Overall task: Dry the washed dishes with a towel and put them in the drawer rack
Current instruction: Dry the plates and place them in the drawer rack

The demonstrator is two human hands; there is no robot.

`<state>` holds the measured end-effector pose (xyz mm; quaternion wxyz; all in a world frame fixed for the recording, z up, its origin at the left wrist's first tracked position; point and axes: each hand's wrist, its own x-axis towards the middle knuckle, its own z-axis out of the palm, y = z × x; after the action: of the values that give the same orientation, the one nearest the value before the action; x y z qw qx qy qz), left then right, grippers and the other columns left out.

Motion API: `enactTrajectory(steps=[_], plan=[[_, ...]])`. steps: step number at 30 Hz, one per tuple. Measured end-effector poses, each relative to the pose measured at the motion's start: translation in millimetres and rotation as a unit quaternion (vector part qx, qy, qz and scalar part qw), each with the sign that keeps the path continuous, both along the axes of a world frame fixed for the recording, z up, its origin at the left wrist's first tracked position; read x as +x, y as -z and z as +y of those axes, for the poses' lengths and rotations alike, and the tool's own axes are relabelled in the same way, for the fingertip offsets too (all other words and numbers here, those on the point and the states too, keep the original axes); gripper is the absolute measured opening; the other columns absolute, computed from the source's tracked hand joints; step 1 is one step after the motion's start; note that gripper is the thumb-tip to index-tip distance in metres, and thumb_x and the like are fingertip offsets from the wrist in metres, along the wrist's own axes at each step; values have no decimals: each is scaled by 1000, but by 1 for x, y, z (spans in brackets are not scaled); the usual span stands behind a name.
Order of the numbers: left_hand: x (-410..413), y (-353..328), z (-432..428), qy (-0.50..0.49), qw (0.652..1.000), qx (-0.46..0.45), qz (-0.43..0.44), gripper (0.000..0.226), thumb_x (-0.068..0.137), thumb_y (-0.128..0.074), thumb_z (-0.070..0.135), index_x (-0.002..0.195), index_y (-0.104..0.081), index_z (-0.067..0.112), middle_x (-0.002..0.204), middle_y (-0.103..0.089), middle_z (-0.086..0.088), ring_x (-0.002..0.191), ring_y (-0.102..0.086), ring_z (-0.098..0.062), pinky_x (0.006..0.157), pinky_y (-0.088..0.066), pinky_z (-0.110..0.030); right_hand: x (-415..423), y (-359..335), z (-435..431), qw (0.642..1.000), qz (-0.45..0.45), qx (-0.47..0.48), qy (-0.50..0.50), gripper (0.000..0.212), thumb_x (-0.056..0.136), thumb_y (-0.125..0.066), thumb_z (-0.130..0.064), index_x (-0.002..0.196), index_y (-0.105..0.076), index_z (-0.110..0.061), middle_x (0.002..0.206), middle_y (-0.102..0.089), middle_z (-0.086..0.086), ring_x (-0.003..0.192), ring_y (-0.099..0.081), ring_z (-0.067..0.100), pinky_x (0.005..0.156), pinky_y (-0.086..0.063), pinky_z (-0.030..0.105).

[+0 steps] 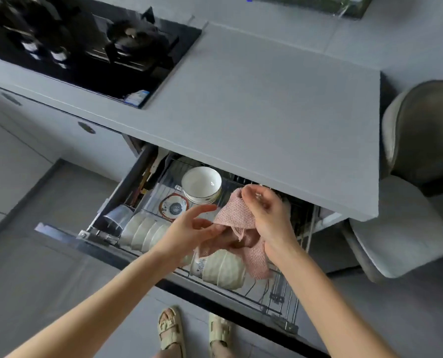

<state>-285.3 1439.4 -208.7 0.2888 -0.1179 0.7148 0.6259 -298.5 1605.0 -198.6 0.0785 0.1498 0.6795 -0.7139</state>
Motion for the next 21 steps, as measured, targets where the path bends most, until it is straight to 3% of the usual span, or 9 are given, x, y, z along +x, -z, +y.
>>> enactTrajectory(steps=[5, 8, 12, 15, 17, 21], plan=[[20, -44, -88, -125, 990, -46, 42, 22, 86, -67, 14, 104, -65, 27, 87, -74, -2, 81, -69, -20, 76, -56, -34, -19, -38, -92, 985, 39, 29, -167, 43, 72, -68, -44, 105, -63, -16, 99, -66, -4, 89, -60, 6, 71, -47, 13], [35, -64, -155, -232, 968, -63, 67, 20, 88, -65, 10, 104, -67, 20, 89, -73, -11, 75, -68, -21, 72, -55, -36, -31, -54, -163, 957, 69, 24, -281, 41, 77, -76, -22, 114, -60, -15, 99, -65, -12, 87, -60, -4, 74, -48, 12], [66, -87, -257, -353, 930, -63, 79, 23, 84, -68, 7, 104, -68, 19, 92, -74, -14, 79, -69, -26, 69, -52, -30, -31, -71, -271, 896, 107, 23, -431, 60, 80, -74, -7, 132, -48, -22, 114, -61, -12, 99, -61, 2, 81, -51, 14], [95, -100, -338, -431, 896, -52, 88, 24, 82, -69, 7, 102, -68, 21, 94, -73, -13, 73, -67, -22, 62, -45, -28, -23, -78, -364, 848, 158, 71, -501, 66, 80, -75, -22, 138, -43, -29, 125, -56, -6, 113, -55, 6, 97, -46, 20], [113, -109, -394, -474, 872, -51, 108, 27, 83, -67, 3, 103, -67, 21, 94, -71, -14, 71, -63, -22, 63, -44, -28, -13, -86, -430, 829, 151, 57, -536, 67, 80, -70, -39, 140, -41, -31, 128, -53, -6, 114, -53, 4, 100, -43, 22], [146, -129, -506, -560, 810, -58, 165, 36, 84, -58, -9, 111, -63, 14, 88, -67, -10, 69, -64, -18, 52, -48, -21, 10, -108, -558, 835, -8, -77, -545, 66, 71, -52, -64, 128, -48, -30, 115, -66, -5, 106, -63, 13, 84, -53, 32]])
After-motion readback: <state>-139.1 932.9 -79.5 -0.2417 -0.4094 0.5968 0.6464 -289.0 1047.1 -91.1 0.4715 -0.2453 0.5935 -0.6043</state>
